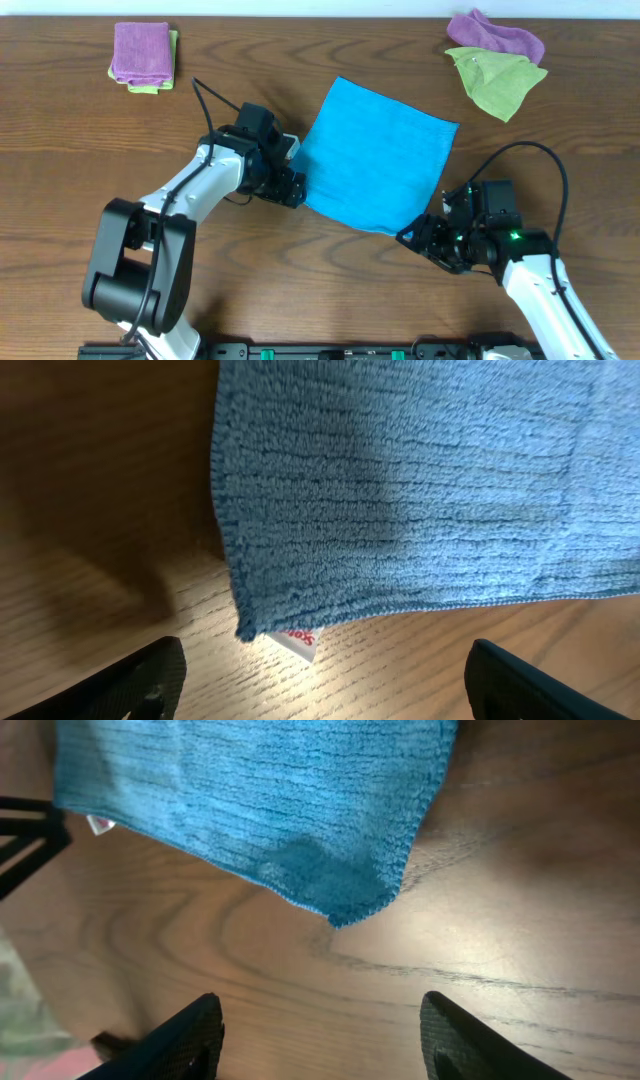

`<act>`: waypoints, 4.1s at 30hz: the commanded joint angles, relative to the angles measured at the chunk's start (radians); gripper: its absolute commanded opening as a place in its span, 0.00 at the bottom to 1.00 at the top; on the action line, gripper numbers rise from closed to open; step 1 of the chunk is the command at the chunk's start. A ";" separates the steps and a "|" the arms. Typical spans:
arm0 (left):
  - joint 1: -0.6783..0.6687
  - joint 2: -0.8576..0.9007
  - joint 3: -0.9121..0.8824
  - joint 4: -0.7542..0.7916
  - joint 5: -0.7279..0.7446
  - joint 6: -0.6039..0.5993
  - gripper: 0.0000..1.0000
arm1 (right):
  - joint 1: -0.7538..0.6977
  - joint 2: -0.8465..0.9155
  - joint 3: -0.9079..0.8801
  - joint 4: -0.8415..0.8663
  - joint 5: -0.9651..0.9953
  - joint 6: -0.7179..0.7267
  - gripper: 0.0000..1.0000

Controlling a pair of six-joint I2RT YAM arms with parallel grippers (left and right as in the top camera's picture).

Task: Fold the cloth
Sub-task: 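Grasp the two near corners of the blue cloth with both grippers, then lift both corners and fold them forward toward the far edge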

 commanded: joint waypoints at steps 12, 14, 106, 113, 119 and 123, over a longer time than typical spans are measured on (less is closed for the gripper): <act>0.000 0.013 0.012 0.007 0.055 -0.034 0.59 | -0.036 0.193 -0.016 0.068 -0.047 -0.055 0.52; 0.000 0.013 0.012 0.007 0.051 -0.034 0.55 | -0.039 0.190 -0.016 0.071 -0.048 -0.055 0.50; -0.084 0.071 0.012 -0.081 0.097 -0.449 0.06 | -0.201 0.319 -0.016 0.132 0.027 0.115 0.11; -0.084 0.071 0.030 -0.040 0.097 -0.436 0.06 | -0.201 0.303 0.008 0.130 -0.021 0.126 0.01; -0.079 0.071 0.157 -0.024 0.049 -0.348 0.06 | -0.200 0.243 0.092 0.142 -0.016 0.030 0.02; -0.079 0.071 0.204 0.000 0.024 -0.333 0.06 | -0.200 0.242 0.123 0.160 0.024 0.008 0.01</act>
